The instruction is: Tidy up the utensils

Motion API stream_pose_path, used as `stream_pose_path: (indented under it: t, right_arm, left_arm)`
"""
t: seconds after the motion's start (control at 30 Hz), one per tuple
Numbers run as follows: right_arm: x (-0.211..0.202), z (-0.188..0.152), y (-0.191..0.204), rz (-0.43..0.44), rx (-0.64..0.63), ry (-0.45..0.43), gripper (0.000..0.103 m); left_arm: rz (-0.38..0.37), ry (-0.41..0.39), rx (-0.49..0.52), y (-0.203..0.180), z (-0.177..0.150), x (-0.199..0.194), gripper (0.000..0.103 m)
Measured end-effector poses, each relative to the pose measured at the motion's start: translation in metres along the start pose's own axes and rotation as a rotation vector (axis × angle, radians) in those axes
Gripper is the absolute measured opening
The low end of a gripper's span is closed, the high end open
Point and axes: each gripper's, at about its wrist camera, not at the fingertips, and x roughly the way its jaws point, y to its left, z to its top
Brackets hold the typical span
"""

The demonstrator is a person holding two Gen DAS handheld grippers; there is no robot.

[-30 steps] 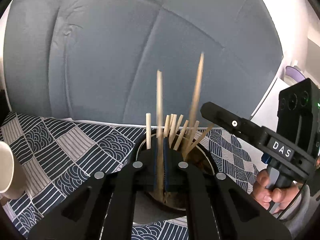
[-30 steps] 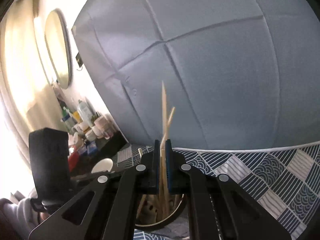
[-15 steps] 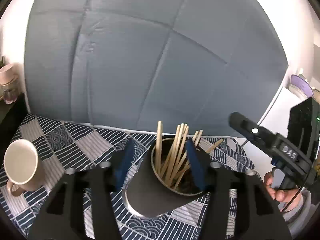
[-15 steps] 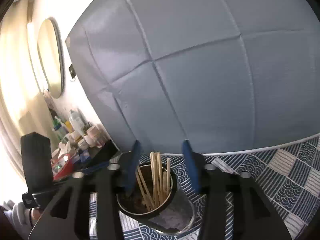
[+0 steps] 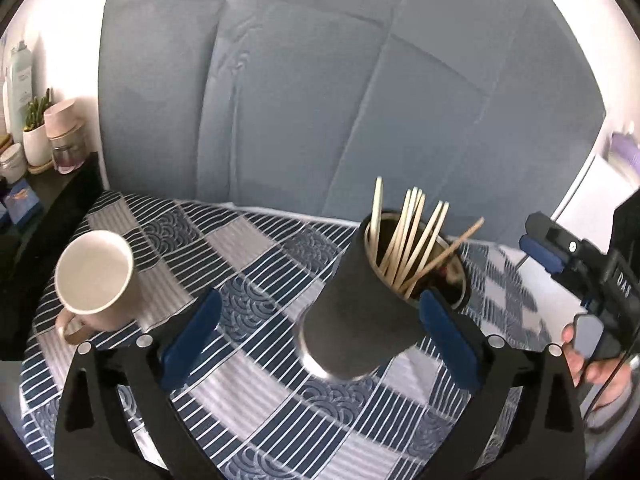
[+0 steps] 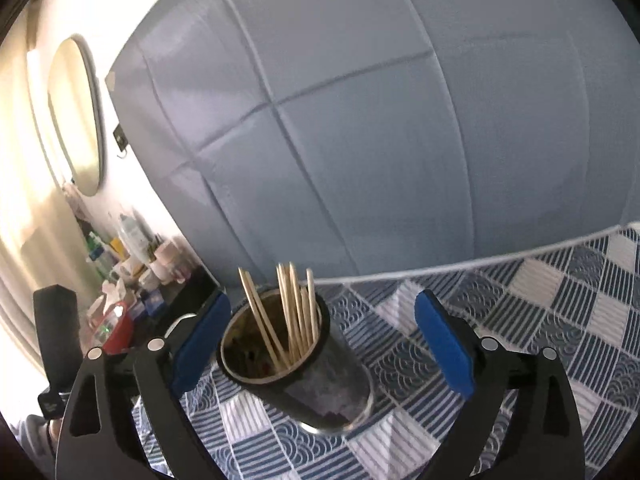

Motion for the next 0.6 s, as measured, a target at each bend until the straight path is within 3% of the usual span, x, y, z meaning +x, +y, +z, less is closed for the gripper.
stream_pose_path:
  t: [0.27,0.43,0.6]
  right_arm:
    - [0.002,-0.027,-0.01,-0.061,0.024,0.1,0.092]
    - [0.004,-0.052,-0.009,-0.134,-0.05,0.169,0.092]
    - [0.008,-0.08,-0.01,-0.17,-0.061,0.272,0.095]
  left_arm:
    - [0.071,0.102,0.065,0.002,-0.026,0.004,0.097]
    - [0.105,0.147,0.066,0.005,-0.044,0.009,0.097]
    - [0.156,0.227,0.13,0.003,-0.069,0.023,0.097]
